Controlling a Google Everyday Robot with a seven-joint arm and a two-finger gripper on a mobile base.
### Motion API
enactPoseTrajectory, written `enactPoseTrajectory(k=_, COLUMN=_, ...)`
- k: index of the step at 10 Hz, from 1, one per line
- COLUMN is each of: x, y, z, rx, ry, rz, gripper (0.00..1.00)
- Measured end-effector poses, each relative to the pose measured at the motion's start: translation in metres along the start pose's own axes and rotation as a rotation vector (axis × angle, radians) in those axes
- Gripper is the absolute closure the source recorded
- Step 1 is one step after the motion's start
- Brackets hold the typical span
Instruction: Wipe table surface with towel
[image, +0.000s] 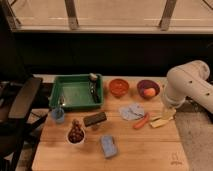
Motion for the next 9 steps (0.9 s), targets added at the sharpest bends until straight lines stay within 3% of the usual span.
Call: enactPoseTrajectory(k=9, x=0.0001, y=-0.0006, z=-0.0001, rx=0.001, ry=0.002, rz=-0.001, gripper=0.35)
